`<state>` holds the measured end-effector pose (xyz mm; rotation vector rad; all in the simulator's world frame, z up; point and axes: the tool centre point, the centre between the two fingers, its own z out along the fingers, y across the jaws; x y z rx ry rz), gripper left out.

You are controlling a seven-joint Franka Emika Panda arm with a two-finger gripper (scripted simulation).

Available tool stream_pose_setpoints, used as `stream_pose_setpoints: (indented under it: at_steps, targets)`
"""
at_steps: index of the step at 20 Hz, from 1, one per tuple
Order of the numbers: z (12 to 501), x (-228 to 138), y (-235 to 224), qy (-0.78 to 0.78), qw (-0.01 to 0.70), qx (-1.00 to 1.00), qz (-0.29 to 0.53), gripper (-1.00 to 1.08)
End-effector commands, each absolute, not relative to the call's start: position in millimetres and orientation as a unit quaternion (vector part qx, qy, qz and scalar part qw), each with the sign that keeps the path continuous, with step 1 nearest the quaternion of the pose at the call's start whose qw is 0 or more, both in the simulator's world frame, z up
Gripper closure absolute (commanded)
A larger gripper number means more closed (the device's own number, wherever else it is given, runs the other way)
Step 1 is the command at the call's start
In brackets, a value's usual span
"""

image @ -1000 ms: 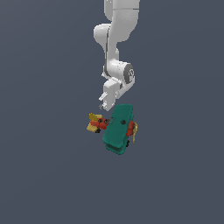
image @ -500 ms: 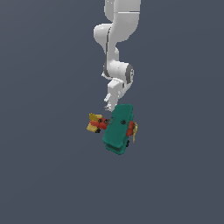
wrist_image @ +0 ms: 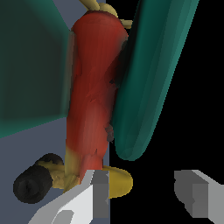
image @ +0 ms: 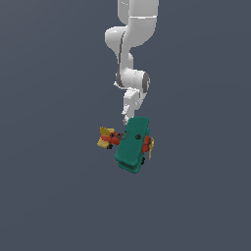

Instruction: Pick up the object and move it to a goal position.

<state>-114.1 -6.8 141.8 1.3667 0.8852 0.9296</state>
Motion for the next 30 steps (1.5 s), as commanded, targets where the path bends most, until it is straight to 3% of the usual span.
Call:
stream_pose_setpoints:
  at_steps: [1, 30]
  targets:
    - [140.4, -114.8, -2.0, 0.385, 0.585, 0.585, 0.41, -0.2]
    - [134.4, -121.7, 26.6, 0.405, 0.542, 0.571, 0.465, -0.2]
